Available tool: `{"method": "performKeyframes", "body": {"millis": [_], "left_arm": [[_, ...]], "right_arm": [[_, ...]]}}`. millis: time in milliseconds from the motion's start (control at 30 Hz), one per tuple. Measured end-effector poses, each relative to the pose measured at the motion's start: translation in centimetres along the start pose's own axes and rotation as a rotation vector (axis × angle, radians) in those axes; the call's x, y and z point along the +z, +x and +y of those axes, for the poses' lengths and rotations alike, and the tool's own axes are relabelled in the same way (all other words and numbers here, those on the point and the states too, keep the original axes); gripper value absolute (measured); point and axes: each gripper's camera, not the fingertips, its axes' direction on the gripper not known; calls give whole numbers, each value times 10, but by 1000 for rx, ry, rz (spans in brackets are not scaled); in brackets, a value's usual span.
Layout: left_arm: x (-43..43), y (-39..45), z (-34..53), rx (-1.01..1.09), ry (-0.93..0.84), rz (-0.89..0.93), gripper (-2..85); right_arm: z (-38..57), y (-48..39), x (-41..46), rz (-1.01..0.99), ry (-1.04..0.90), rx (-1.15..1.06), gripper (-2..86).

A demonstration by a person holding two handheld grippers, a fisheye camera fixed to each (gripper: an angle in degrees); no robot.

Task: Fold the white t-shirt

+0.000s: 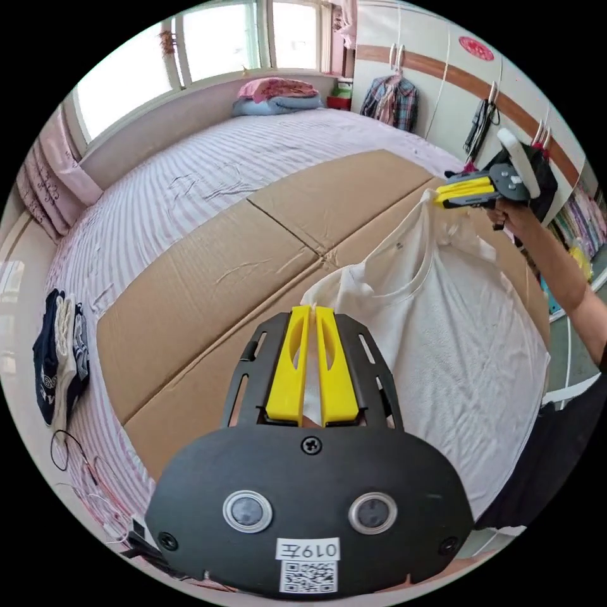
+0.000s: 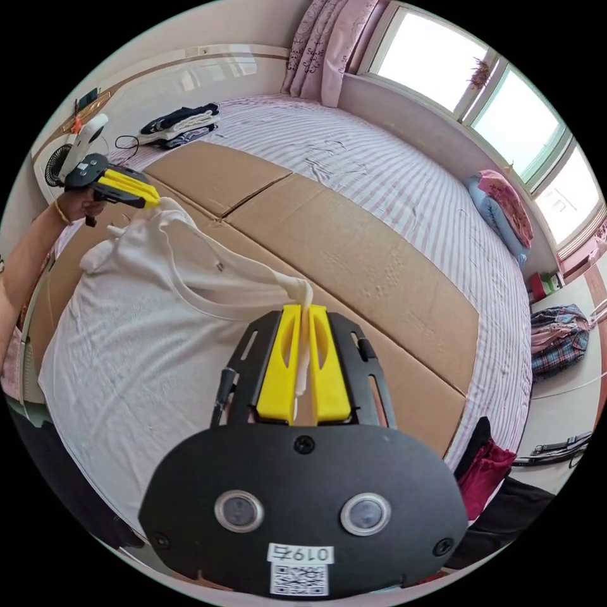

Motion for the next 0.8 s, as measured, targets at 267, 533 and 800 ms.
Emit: {"method": "performKeyframes", "body": {"millis": [267, 533, 800], "left_arm": [[-11, -74, -6, -366, 71, 72, 11], [6, -69, -20, -391, -29, -39, 11], [-41, -77, 20, -435, 112, 19, 17]], "right_arm": [[-50, 32, -11, -159, -53, 137, 25], [-61, 36, -41, -150, -120, 118, 89], [-10, 80, -102, -352, -84, 254, 100]]}}
